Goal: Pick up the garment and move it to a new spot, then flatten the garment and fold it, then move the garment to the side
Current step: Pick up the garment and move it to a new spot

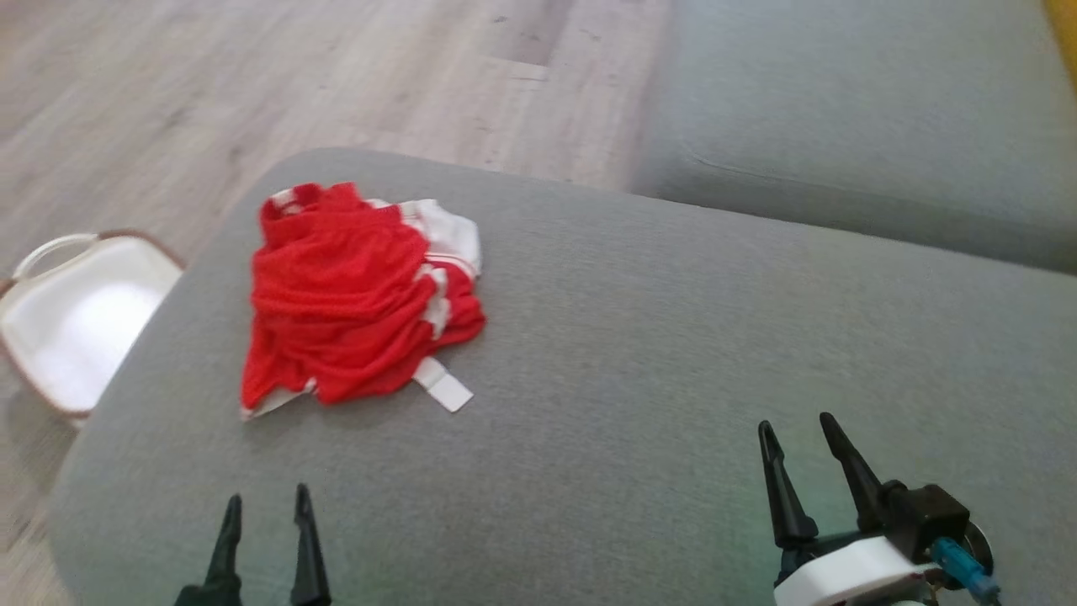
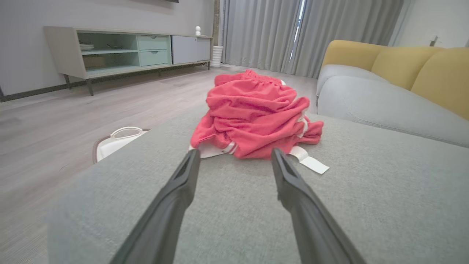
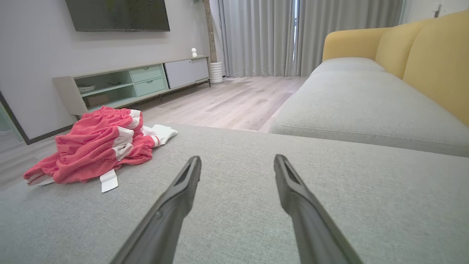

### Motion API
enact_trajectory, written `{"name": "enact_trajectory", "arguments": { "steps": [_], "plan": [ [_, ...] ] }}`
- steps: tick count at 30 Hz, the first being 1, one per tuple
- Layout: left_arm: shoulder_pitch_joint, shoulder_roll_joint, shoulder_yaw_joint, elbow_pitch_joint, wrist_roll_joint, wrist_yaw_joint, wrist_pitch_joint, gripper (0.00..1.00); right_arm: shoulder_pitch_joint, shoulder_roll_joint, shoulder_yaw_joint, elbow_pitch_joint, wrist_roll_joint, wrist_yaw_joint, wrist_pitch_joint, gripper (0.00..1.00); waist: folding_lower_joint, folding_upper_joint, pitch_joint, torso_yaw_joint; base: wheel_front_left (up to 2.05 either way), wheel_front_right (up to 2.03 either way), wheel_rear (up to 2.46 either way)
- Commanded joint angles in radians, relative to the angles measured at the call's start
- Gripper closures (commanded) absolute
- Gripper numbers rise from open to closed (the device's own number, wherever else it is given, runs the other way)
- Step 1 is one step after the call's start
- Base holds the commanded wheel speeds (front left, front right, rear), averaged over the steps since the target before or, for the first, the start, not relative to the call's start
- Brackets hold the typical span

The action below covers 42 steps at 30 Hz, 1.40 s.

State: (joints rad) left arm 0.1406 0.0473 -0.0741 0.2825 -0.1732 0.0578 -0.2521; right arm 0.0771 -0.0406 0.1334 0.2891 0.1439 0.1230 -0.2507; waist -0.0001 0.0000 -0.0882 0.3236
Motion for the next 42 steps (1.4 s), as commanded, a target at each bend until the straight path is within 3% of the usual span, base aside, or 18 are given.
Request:
{"name": "enact_trajectory", "arguments": {
  "steps": [1, 13, 24, 32, 37, 42],
  "plan": [
    [-0.039, 0.003, 0.039, -0.034, 0.013, -0.006, -0.01, 0.0, -0.016, -0.01, 0.026, -0.033, 0.006, 0.008, -0.011, 0.0, 0.0001, 0.0, -0.008, 0.037, 0.0, 0.0, 0.0],
    [-0.052, 0.003, 0.063, -0.045, 0.025, -0.02, -0.01, 0.0, -0.002, -0.01, 0.024, -0.038, 0.02, 0.008, -0.011, 0.0, 0.0001, 0.0, 0.01, 0.118, 0.0, 0.0, 0.0],
    [-0.164, 0.037, 0.083, -0.171, 0.085, -0.049, -0.01, 0.0, -0.023, -0.01, 0.014, -0.047, -0.034, 0.008, -0.011, 0.0, 0.0001, 0.0, 0.09, 0.106, 0.0, 0.0, 0.0],
    [-0.519, 0.126, 0.057, -0.172, 0.096, -0.13, 0.009, 0.0, -0.094, -0.055, -0.003, -0.083, -0.118, 0.008, -0.011, 0.0, 0.0001, 0.0, 0.273, 0.07, 0.0, 0.0, 0.0],
    [-0.799, 0.173, -0.016, -0.07, 0.071, -0.175, 0.128, 0.0, -0.13, -0.127, -0.015, -0.136, -0.128, 0.008, -0.011, 0.0, 0.0001, 0.0, 0.38, 0.054, 0.0, 0.0, 0.0],
    [-1.036, 0.204, -0.14, 0.119, -0.001, -0.187, 0.281, 0.0, -0.145, -0.196, -0.036, -0.208, -0.138, 0.008, -0.011, 0.0, 0.0001, 0.0, 0.476, 0.038, 0.0, 0.0, 0.0]
  ]
}}
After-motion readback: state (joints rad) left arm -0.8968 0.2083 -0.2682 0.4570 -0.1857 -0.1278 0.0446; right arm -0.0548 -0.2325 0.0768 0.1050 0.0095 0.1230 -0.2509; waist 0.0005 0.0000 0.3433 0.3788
